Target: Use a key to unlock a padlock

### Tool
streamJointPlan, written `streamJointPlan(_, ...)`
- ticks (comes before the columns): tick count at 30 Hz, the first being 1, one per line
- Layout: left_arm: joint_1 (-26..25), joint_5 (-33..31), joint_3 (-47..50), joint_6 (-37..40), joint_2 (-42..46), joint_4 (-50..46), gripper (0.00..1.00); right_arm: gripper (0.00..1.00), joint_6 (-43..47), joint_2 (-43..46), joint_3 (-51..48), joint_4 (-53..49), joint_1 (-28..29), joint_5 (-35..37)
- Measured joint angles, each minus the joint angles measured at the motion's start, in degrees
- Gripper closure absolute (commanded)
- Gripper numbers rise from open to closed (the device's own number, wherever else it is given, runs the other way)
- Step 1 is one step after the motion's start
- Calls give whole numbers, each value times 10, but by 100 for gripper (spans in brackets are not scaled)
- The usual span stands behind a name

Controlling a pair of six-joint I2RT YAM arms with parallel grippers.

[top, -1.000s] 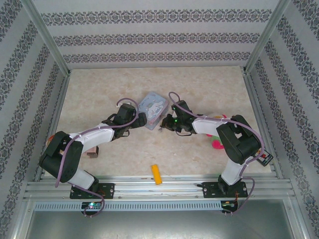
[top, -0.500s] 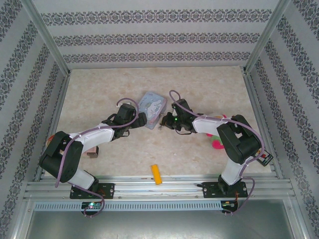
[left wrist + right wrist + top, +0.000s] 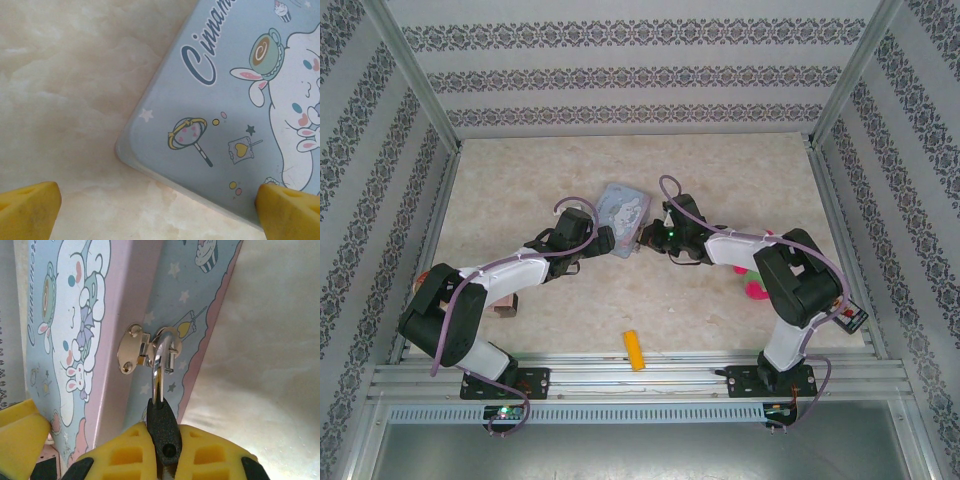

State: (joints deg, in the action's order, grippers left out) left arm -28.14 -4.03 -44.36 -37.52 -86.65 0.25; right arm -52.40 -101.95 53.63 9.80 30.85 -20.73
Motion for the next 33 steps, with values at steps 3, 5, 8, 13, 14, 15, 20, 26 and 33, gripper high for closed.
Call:
streamJointPlan(3,0,2,0,0,0,0,1,100,0,-1,2,3,0,0)
streamJointPlan(5,0,2,0,0,0,0,1,100,0,-1,2,3,0,0)
streamJointPlan(8,0,2,0,0,0,0,1,100,0,-1,2,2,0,0)
streamJointPlan(13,0,2,0,0,0,0,1,100,5,-1,7,-19,-7,3)
streamJointPlan(14,0,2,0,0,0,0,1,100,8,-1,8,-26,-8,5)
streamJointPlan(15,0,3,0,0,0,0,1,100,12,-1,10,-32,-8,7)
streamJointPlan(20,0,6,0,0,0,0,1,100,20,-2,15,-51,-10,16)
streamJointPlan(26,0,6,0,0,0,0,1,100,29,-9,26,-57,-15,20)
streamJointPlan(33,0,6,0,1,0,0,1,100,33,-14,40,-66,-15,24)
